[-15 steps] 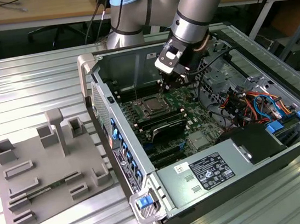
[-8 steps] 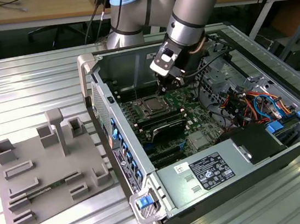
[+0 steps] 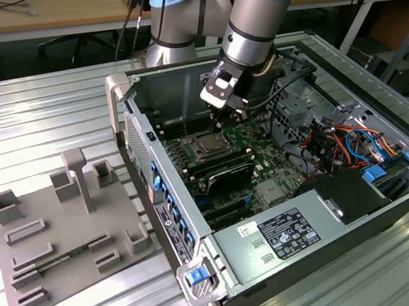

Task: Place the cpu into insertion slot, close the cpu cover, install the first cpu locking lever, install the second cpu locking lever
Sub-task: 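Close the cpu cover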

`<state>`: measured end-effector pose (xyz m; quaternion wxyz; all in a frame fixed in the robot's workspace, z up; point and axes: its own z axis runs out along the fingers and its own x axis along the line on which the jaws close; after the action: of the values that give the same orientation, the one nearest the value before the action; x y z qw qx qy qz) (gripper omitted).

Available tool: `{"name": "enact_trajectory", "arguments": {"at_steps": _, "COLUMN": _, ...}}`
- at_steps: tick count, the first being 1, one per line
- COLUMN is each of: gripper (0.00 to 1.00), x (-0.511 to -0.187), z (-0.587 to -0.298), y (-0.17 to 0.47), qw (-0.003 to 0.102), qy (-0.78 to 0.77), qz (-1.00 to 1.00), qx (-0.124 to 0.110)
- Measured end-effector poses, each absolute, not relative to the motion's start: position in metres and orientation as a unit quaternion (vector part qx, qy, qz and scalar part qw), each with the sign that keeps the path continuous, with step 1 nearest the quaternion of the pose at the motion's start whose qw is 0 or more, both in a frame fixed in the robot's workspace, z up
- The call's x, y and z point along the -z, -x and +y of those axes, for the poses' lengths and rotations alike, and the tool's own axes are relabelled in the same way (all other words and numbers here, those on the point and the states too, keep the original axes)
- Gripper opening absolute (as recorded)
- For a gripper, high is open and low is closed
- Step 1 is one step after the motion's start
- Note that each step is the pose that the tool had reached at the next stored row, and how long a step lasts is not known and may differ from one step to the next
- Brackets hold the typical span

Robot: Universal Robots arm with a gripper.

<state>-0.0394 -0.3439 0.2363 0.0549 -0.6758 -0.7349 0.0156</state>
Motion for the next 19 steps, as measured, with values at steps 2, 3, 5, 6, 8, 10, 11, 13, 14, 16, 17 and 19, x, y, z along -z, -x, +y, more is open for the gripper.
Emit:
{"name": "enact_trajectory", "arguments": {"at_steps": 2, "gripper": 0.11, "x": -0.228, "z": -0.344, "y": 0.046, "qw": 0.055, "qy": 0.676, "qz": -0.735, "qx": -0.015}}
{"name": "enact_trajectory", "arguments": {"at_steps": 3, "gripper": 0.11, "x": -0.225, "z": -0.344, "y": 0.046, "qw": 0.055, "qy": 0.676, "qz": -0.735, "qx": -0.016}}
{"name": "enact_trajectory", "arguments": {"at_steps": 5, "gripper": 0.11, "x": -0.218, "z": -0.344, "y": 0.048, "qw": 0.055, "qy": 0.676, "qz": -0.735, "qx": -0.015}}
{"name": "enact_trajectory", "arguments": {"at_steps": 6, "gripper": 0.11, "x": -0.216, "z": -0.344, "y": 0.051, "qw": 0.055, "qy": 0.676, "qz": -0.735, "qx": -0.015}}
{"name": "enact_trajectory", "arguments": {"at_steps": 8, "gripper": 0.11, "x": -0.213, "z": -0.344, "y": 0.053, "qw": 0.055, "qy": 0.676, "qz": -0.735, "qx": -0.015}}
{"name": "enact_trajectory", "arguments": {"at_steps": 10, "gripper": 0.11, "x": -0.209, "z": -0.344, "y": 0.053, "qw": 0.055, "qy": 0.676, "qz": -0.735, "qx": -0.015}}
{"name": "enact_trajectory", "arguments": {"at_steps": 11, "gripper": 0.11, "x": -0.208, "z": -0.344, "y": 0.053, "qw": 0.055, "qy": 0.676, "qz": -0.735, "qx": -0.015}}
{"name": "enact_trajectory", "arguments": {"at_steps": 13, "gripper": 0.11, "x": -0.206, "z": -0.344, "y": 0.053, "qw": 0.055, "qy": 0.676, "qz": -0.735, "qx": -0.015}}
{"name": "enact_trajectory", "arguments": {"at_steps": 14, "gripper": 0.11, "x": -0.206, "z": -0.344, "y": 0.054, "qw": 0.055, "qy": 0.676, "qz": -0.735, "qx": -0.016}}
{"name": "enact_trajectory", "arguments": {"at_steps": 16, "gripper": 0.11, "x": -0.206, "z": -0.344, "y": 0.054, "qw": 0.055, "qy": 0.676, "qz": -0.735, "qx": -0.016}}
{"name": "enact_trajectory", "arguments": {"at_steps": 17, "gripper": 0.11, "x": -0.206, "z": -0.344, "y": 0.054, "qw": 0.054, "qy": 0.676, "qz": -0.735, "qx": -0.015}}
{"name": "enact_trajectory", "arguments": {"at_steps": 19, "gripper": 0.11, "x": -0.209, "z": -0.344, "y": 0.054, "qw": 0.054, "qy": 0.676, "qz": -0.735, "qx": -0.015}}
